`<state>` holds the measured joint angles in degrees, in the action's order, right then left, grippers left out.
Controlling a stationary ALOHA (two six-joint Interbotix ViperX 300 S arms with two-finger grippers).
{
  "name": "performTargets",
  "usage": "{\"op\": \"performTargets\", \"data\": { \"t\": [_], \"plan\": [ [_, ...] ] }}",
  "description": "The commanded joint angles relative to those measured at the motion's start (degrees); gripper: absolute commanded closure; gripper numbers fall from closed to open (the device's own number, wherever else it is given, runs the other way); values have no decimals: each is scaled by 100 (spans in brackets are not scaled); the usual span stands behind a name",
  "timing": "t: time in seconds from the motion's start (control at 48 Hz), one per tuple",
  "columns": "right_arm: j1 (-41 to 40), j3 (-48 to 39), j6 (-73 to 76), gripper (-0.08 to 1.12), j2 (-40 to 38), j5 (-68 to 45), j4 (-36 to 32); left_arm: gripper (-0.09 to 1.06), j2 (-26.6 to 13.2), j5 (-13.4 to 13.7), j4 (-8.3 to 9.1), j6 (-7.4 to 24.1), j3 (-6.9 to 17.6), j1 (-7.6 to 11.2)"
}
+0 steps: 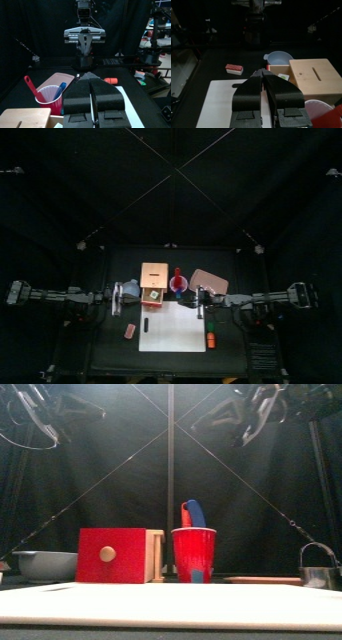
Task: Place sushi on board then cut the sushi with the knife then place the pieces on the plate
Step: Place the sushi on the board
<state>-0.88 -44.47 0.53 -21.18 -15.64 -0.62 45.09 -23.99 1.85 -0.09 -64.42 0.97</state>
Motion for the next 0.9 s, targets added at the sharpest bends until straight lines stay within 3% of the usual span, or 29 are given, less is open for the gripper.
{"op": "performTargets", "data": {
  "t": [0.021,0.188,0.333,0.708,0.896],
  "plan": [
    [-88,650,0,61,589,114,-18,92,-26,-229,-62,9,70,53],
    [-132,1248,9,31,1336,404,-9,92,-35,-650,-79,9,-88,88],
    [-229,1846,18,11,1898,993,79,91,-35,-826,-79,26,-149,97],
    [-598,3683,123,10,2909,3735,290,91,123,-826,-53,53,-220,97],
    [-659,4228,149,10,3357,4474,246,92,519,-826,0,44,-492,88]
  ]
}}
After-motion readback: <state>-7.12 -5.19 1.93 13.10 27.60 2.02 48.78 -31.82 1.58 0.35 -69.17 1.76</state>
